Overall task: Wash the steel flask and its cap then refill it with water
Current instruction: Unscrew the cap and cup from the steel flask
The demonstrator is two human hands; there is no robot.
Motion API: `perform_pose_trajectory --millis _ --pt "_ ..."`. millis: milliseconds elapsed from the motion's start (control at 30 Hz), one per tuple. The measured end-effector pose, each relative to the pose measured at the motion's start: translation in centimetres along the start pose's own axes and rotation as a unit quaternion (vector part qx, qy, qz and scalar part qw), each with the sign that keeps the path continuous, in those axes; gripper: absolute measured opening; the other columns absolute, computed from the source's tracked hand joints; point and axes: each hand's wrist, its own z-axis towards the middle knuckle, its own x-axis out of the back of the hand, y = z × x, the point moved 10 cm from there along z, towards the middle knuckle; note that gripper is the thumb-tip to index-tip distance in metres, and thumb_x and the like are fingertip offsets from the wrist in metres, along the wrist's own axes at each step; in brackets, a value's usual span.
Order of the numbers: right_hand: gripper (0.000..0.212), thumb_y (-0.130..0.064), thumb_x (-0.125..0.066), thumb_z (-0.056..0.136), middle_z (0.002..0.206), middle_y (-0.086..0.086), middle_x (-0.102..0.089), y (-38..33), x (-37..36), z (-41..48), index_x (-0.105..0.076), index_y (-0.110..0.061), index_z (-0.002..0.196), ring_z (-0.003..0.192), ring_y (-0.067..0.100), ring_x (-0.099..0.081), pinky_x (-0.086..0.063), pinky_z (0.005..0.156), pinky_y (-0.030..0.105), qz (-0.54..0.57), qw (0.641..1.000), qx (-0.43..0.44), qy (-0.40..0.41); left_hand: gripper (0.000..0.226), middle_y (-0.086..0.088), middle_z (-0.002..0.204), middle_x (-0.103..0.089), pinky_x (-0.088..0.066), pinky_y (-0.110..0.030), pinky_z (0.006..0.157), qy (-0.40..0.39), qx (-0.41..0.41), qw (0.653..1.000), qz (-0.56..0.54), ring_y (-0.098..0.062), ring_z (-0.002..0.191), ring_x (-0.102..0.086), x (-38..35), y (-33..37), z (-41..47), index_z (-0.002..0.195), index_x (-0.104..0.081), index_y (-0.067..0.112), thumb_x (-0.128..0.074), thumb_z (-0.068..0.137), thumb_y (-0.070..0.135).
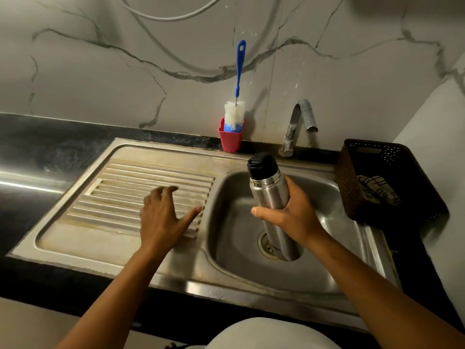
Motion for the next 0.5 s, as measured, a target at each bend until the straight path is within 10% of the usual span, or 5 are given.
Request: perform_pose_trajectory --millis 200,367,500 --pt "0.073 -0.027 -0.094 0.066 0.111 -0.010 -0.071 -0.2 -0.9 0.4 -0.058 -0.037 0.129 0.096 0.008 -0.071 -0.061 0.084 0.034 0.002 0.999 -0.025 -0.029 0.061 -0.004 0.124 -0.070 -0.058 -0.040 0.099 -0.159 -0.082 0.835 -0.520 -0.021 0.115 -0.069 3.7 17.0 2.1 0.138 -0.055 0.018 -0.076 0.086 0.043" --pt "0.073 -0.021 -0.094 0.066 0.112 -0.005 -0.071 -1.4 -1.1 0.2 -0.058 -0.031 0.129 0.101 0.011 -0.071 -0.060 0.089 0.037 0.054 0.995 -0.039 -0.075 0.056 -0.010 0.099 -0.074 -0.058 -0.041 0.092 -0.275 -0.122 0.736 -0.607 -0.029 0.094 -0.073 3.1 23.3 3.2 0.137 -0.057 0.007 -0.076 0.084 0.009" --pt "0.062 -0.012 -0.092 0.068 0.105 -0.003 -0.073 -1.2 0.0 -0.2 -0.063 -0.029 0.120 0.096 0.013 -0.072 -0.061 0.084 0.034 0.066 0.997 -0.034 -0.032 0.032 -0.004 0.078 -0.071 -0.061 -0.039 0.077 -0.228 -0.111 0.742 -0.621 -0.025 0.072 -0.071 2.7 24.9 3.4 0.110 -0.057 0.006 -0.072 0.086 -0.008"
